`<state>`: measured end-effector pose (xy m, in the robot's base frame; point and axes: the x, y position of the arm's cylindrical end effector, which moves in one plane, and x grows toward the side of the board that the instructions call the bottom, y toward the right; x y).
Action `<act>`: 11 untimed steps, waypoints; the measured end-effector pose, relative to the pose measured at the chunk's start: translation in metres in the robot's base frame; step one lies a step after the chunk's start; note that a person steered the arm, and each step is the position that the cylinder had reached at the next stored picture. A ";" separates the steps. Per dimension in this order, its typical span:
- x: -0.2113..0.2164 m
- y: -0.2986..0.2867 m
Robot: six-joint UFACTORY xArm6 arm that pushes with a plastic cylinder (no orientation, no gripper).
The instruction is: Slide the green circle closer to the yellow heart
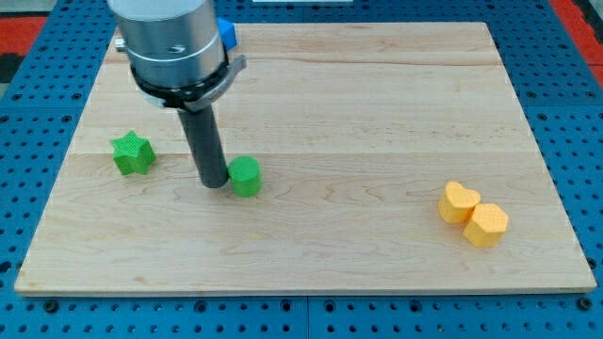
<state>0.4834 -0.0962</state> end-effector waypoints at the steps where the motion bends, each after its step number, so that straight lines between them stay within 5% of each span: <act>1: 0.000 0.027; 4: 0.000 0.127; 6: -0.017 0.127; 9: -0.020 0.211; 11: 0.018 0.173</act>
